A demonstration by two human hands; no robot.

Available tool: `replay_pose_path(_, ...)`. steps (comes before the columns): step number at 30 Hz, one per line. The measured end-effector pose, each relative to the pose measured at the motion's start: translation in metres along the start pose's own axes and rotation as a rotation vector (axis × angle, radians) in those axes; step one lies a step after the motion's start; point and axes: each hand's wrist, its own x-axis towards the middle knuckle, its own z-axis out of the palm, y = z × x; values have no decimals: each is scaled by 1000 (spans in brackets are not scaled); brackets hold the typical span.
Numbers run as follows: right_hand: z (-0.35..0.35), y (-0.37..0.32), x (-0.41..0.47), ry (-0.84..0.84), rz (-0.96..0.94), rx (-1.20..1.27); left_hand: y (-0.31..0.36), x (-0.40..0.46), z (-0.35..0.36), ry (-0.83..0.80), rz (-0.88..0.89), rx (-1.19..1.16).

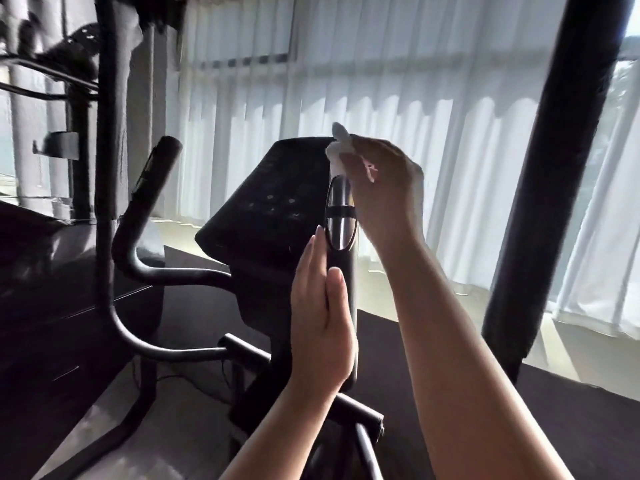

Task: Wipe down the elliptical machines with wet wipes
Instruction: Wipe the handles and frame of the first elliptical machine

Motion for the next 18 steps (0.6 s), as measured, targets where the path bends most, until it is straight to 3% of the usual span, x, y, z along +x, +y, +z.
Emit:
replay_pose_path(3,-14,2,-27,-2,-121,-117,0,-2,1,21,-20,11)
replay_pose_path(8,-28,-1,-88,-19,-101,-135,-3,-1,3,66,-33,-63)
replay_pose_path(12,-8,-3,-44,98,-174,-150,-3,-2,2,66,-43,-84)
replay_pose_path(15,3,-6,3,-36,-268,-201,1,-3,3,103,-83,-94)
replay_pose_path(18,-6,-12,-8,-207,-335,-295,1,-5,0,123,-145,-166)
